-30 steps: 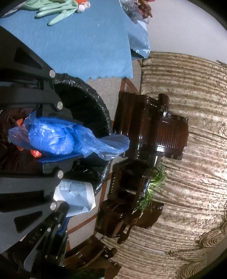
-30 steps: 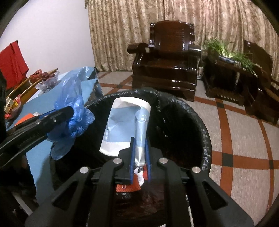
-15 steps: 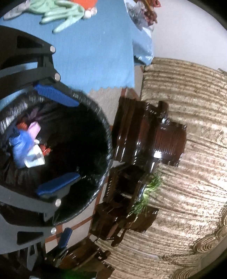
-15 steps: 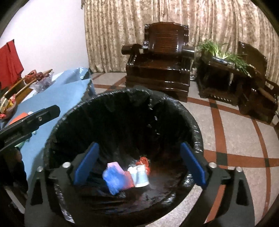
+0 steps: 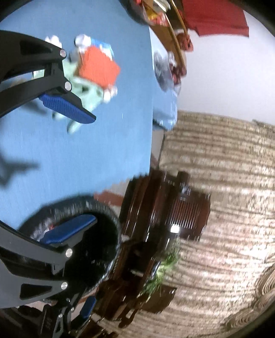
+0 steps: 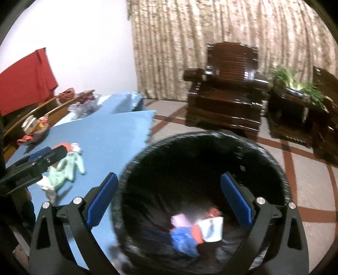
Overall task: Collect trash
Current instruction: 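Grasp the white tissue with the left gripper while the right gripper grasps the green glove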
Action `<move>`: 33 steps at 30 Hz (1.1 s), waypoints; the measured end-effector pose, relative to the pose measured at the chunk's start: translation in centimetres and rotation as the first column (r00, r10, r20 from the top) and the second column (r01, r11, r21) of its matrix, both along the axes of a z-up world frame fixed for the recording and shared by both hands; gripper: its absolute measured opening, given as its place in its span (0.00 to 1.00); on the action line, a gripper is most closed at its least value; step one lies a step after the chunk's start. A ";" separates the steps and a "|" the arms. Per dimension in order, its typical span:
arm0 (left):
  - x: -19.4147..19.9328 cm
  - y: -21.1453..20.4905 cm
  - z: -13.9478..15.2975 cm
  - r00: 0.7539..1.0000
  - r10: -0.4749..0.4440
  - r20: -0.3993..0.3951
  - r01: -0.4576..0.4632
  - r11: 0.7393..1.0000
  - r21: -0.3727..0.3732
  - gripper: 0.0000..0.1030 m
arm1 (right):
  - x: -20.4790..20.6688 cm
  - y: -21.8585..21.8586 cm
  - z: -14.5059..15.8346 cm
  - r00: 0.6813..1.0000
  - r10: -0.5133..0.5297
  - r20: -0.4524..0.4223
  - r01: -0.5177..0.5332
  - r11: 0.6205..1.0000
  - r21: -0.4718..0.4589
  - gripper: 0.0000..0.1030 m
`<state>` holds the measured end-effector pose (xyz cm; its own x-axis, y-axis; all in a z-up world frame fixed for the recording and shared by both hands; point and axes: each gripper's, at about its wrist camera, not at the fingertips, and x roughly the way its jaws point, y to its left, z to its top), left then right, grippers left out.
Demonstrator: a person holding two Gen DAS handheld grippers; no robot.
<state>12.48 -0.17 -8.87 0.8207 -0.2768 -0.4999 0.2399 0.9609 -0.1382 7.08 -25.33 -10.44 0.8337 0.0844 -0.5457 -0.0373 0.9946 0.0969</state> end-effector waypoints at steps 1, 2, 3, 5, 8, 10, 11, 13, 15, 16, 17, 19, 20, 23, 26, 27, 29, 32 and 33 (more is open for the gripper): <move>-0.2 0.7 0.0 1.000 0.017 0.004 -0.017 1.000 0.007 0.84 | 0.2 0.7 0.2 1.000 0.017 0.003 -0.017 1.000 0.004 0.92; -0.4 1.4 0.0 0.999 0.034 0.007 -0.034 0.999 0.014 0.84 | 0.4 1.8 0.3 0.999 0.040 0.007 -0.040 0.999 0.007 0.92; -0.5 2.2 0.1 0.999 0.049 0.010 -0.049 0.999 0.020 0.84 | 0.6 2.4 0.4 0.999 0.053 0.009 -0.053 0.999 0.008 0.92; -0.9 3.9 0.2 0.997 0.082 0.015 -0.082 0.996 0.033 0.84 | 0.9 3.9 0.6 0.996 0.088 0.014 -0.088 0.996 0.010 0.92; -1.4 6.3 0.1 0.992 0.128 0.015 -0.129 0.991 0.046 0.84 | 1.3 6.0 0.6 0.990 0.139 0.015 -0.139 0.990 0.015 0.92; -1.8 7.9 -0.2 0.987 0.158 0.013 -0.158 0.985 0.062 0.84 | 1.5 7.7 0.6 0.984 0.176 0.012 -0.176 0.984 0.015 0.92; -1.9 8.6 -0.3 0.986 0.168 0.014 -0.169 0.983 0.068 0.84 | 1.6 8.3 0.6 0.982 0.189 0.012 -0.189 0.982 0.014 0.92; -2.2 10.2 -0.7 0.981 0.194 0.014 -0.195 0.978 0.081 0.84 | 1.9 9.9 0.3 0.975 0.222 0.010 -0.222 0.975 0.020 0.92; -2.4 11.6 -1.2 0.976 0.218 0.005 -0.218 0.972 0.090 0.84 | 2.3 11.4 -0.1 0.971 0.240 0.002 -0.240 0.970 0.025 0.92; -2.5 12.2 -1.5 0.974 0.227 0.001 -0.226 0.970 0.093 0.84 | 2.6 12.1 -0.2 0.968 0.251 -0.001 -0.250 0.968 0.030 0.92; -2.5 12.9 -1.8 0.971 0.239 -0.005 -0.238 0.967 0.096 0.83 | 2.8 12.8 -0.4 0.966 0.260 -0.002 -0.260 0.965 0.033 0.92; -2.7 14.2 -2.5 0.966 0.259 -0.020 -0.256 0.961 0.101 0.83 | 3.0 14.6 -0.8 0.959 0.282 -0.004 -0.282 0.959 0.028 0.92; -2.7 14.8 -2.8 0.963 0.267 -0.025 -0.264 0.959 0.104 0.83 | 3.1 15.2 -1.0 0.956 0.293 -0.007 -0.292 0.956 0.026 0.92; -2.8 16.3 -3.8 0.956 0.289 -0.043 -0.283 0.953 0.105 0.83 | 3.6 17.9 -1.7 0.943 0.332 -0.025 -0.331 0.943 0.022 0.92; -2.7 17.9 -4.5 0.947 0.315 -0.068 -0.308 0.947 0.093 0.82 | 4.0 20.1 -2.5 0.930 0.365 -0.047 -0.364 0.931 0.026 0.92; -2.7 18.2 -4.6 0.945 0.319 -0.072 -0.312 0.945 0.095 0.82 | 4.1 20.7 -2.7 0.926 0.373 -0.053 -0.372 0.928 0.025 0.91; -2.5 18.9 -5.1 0.940 0.330 -0.086 -0.322 0.942 0.099 0.81 | 4.3 21.8 -3.3 0.920 0.385 -0.067 -0.385 0.923 0.025 0.89; -2.3 19.6 -5.9 0.936 0.335 -0.108 -0.326 0.940 0.098 0.78 | 4.7 23.0 -4.2 0.911 0.401 -0.095 -0.399 0.916 0.033 0.80; -2.2 19.8 -6.1 0.935 0.336 -0.113 -0.326 0.940 0.099 0.77 | 4.9 23.5 -4.5 0.908 0.405 -0.104 -0.404 0.914 0.033 0.80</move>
